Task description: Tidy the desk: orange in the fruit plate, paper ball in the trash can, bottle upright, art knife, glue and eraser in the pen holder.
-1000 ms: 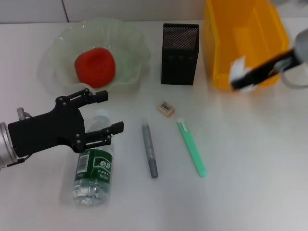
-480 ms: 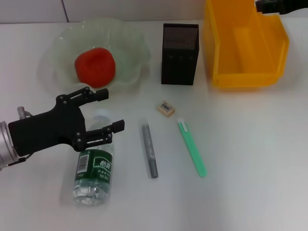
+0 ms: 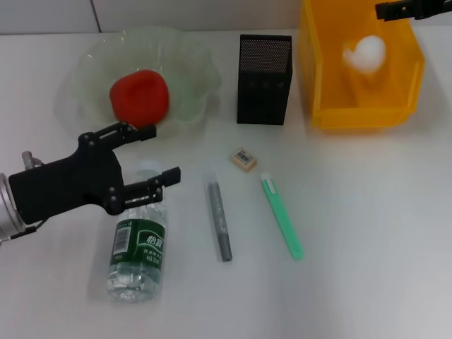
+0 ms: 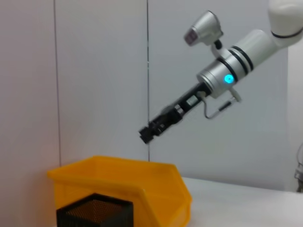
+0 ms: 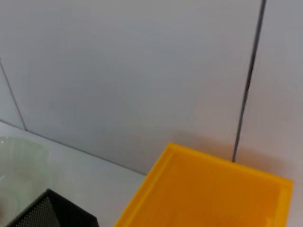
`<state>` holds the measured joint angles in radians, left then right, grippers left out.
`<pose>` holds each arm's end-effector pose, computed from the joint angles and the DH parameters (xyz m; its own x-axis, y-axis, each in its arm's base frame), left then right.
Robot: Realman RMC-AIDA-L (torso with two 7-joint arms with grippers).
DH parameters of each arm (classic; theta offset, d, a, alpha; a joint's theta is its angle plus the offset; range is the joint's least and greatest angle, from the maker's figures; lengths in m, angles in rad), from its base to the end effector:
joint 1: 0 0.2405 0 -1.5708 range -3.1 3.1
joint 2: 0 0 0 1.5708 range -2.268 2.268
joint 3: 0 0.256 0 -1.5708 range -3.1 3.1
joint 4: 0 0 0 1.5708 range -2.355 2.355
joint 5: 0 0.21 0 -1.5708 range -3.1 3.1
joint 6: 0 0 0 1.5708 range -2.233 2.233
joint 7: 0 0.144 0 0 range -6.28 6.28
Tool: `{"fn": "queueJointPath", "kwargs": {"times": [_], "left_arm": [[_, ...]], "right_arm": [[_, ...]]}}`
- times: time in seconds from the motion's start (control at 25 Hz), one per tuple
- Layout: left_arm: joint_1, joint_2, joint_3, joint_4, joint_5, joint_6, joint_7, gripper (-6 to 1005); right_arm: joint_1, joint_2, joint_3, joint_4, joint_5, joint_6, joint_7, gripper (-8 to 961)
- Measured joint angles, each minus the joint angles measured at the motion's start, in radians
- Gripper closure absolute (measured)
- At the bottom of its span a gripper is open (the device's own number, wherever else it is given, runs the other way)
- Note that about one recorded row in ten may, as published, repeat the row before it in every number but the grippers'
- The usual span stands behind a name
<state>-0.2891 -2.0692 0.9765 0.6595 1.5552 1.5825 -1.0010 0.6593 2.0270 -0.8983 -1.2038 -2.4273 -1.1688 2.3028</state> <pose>-0.2780 0.2786 -0.0010 0.7759 0.0473 0.6291 0.3003 -0.9047 -0.3023 0.2032 0.4364 0.1024 0.7675 -0.5245 -0.3685 -0.6265 -0.4923 -0.6043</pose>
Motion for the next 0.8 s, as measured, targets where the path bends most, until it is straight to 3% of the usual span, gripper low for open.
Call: {"fn": "queueJointPath", "kwargs": {"times": [0.08, 0.12, 0.2, 0.28, 0.32, 0.36, 0.44, 0.48, 0.52, 0.56, 0.64, 0.72, 0.76, 0.8], "left_arm": [[0.002, 0.000, 0.000, 0.000, -0.010, 0.001, -0.001, 186], [0.010, 0.000, -0.001, 0.002, -0.038, 0.008, -0.005, 186], [0.031, 0.000, -0.001, 0.011, -0.083, 0.029, -0.014, 186], [0.036, 0.000, -0.001, 0.017, -0.088, 0.034, -0.027, 186], [0.041, 0.000, -0.001, 0.031, -0.093, 0.036, -0.055, 186], [0.041, 0.000, -0.001, 0.031, -0.093, 0.036, -0.055, 187], [0.051, -0.001, 0.003, 0.071, -0.092, 0.028, -0.129, 187], [0.095, -0.003, 0.057, 0.257, -0.047, -0.060, -0.372, 187], [0.130, -0.003, 0.103, 0.364, -0.029, -0.113, -0.483, 187], [0.130, -0.003, 0.103, 0.364, -0.029, -0.113, -0.483, 187], [0.182, -0.002, 0.168, 0.504, -0.009, -0.176, -0.600, 187], [0.272, -0.001, 0.270, 0.754, 0.090, -0.272, -0.831, 187], [0.272, -0.001, 0.270, 0.754, 0.090, -0.272, -0.831, 188], [0.306, -0.002, 0.318, 0.860, 0.174, -0.312, -0.955, 188]], "right_arm": [[-0.038, 0.009, 0.002, -0.052, 0.042, -0.017, -0.018, 135], [-0.109, 0.018, 0.003, -0.124, 0.163, -0.056, -0.070, 104], [-0.146, 0.022, 0.003, -0.148, 0.225, -0.075, -0.098, 104], [-0.246, 0.030, 0.005, -0.193, 0.419, -0.147, -0.199, 104], [-0.336, 0.043, 0.007, -0.202, 0.577, -0.228, -0.318, 104], [-0.336, 0.043, 0.007, -0.202, 0.577, -0.228, -0.318, 104], [-0.419, 0.053, 0.005, -0.169, 0.688, -0.313, -0.455, 104], [-0.450, 0.056, 0.003, -0.145, 0.724, -0.344, -0.512, 104], [-0.483, 0.058, 0.001, -0.101, 0.754, -0.369, -0.576, 105], [-0.504, 0.059, 0.001, -0.056, 0.777, -0.390, -0.632, 105], [-0.537, 0.059, 0.008, 0.072, 0.814, -0.426, -0.763, 105], [-0.549, 0.055, 0.041, 0.258, 0.836, -0.471, -0.946, 105], [-0.549, 0.055, 0.041, 0.258, 0.836, -0.471, -0.946, 105], [-0.549, 0.055, 0.057, 0.314, 0.836, -0.481, -1.000, 105]]}}
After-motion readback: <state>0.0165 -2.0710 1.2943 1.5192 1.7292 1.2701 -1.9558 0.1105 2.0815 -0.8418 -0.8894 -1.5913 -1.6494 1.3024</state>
